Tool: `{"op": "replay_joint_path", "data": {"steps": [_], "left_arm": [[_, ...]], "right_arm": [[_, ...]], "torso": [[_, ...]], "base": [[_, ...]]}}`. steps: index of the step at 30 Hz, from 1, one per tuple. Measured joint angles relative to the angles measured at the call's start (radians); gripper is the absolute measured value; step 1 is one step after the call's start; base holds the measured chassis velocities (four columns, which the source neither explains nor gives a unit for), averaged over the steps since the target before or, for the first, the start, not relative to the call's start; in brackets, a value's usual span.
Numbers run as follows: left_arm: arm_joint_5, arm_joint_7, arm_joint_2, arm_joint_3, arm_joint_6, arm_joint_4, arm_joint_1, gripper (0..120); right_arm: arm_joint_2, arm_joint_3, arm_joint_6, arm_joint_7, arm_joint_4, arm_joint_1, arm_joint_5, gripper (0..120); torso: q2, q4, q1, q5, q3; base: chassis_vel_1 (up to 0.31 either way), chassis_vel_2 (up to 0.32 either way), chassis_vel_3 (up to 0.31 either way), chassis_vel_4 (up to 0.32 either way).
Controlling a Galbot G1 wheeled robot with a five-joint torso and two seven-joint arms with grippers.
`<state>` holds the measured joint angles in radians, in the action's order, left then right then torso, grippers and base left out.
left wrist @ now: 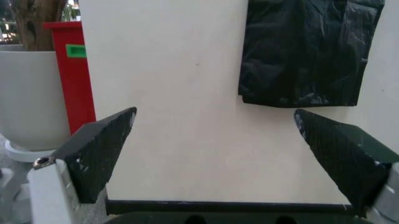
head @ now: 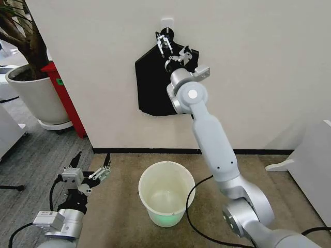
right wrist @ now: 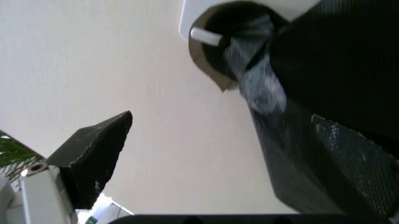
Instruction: Place the garbage bag over the trash bin.
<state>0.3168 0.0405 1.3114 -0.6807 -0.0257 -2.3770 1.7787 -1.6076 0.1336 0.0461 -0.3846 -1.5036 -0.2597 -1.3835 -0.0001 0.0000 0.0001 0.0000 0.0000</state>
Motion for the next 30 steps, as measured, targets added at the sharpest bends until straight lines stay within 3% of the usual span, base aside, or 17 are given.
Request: {"op": "replay_joint_path", "data": {"steps": [7,12,19,21,24,29,30], "left_arm": [[0.002,0.002,0.001,-0.003,-0.011,-0.001,-0.006,100],[0.003,0.003,0.002,-0.002,-0.013,-0.001,-0.007,100],[0.001,0.004,0.013,0.001,-0.024,0.001,-0.011,100],[0.000,0.005,0.013,0.001,-0.024,0.001,-0.011,100],[-0.003,0.005,0.014,0.003,-0.028,0.000,-0.011,100],[-0.005,0.005,0.014,0.003,-0.031,0.000,-0.011,100],[-0.006,0.005,0.014,0.003,-0.033,0.000,-0.011,100]], "right_arm": [[0.000,0.008,-0.006,-0.011,0.022,0.008,0.012,99],[-0.003,0.019,-0.016,-0.017,0.024,0.010,0.013,86],[-0.002,0.026,-0.033,-0.038,0.022,0.013,0.016,56],[-0.002,0.026,-0.033,-0.039,0.022,0.013,0.016,56],[-0.002,0.025,-0.035,-0.053,0.015,0.017,0.009,40],[-0.002,0.025,-0.036,-0.072,0.008,0.020,-0.005,26],[-0.001,0.022,-0.036,-0.083,0.000,0.020,-0.014,18]], "torso": [[0.000,0.0000,0.000,0.0000,0.000],[0.000,0.0000,0.000,0.0001,0.000],[0.000,0.0000,0.000,0.0000,0.000],[0.000,0.0000,0.000,0.0000,0.000],[0.000,0.0000,0.000,0.0000,0.000],[0.000,0.0000,0.000,0.0000,0.000],[0.000,0.0000,0.000,0.0000,0.000]], "base": [[0.000,0.000,0.000,0.000],[0.000,0.000,0.000,0.000],[0.000,0.000,0.000,0.000],[0.000,0.000,0.000,0.000],[0.000,0.000,0.000,0.000],[0.000,0.000,0.000,0.000],[0.000,0.000,0.000,0.000]]}}
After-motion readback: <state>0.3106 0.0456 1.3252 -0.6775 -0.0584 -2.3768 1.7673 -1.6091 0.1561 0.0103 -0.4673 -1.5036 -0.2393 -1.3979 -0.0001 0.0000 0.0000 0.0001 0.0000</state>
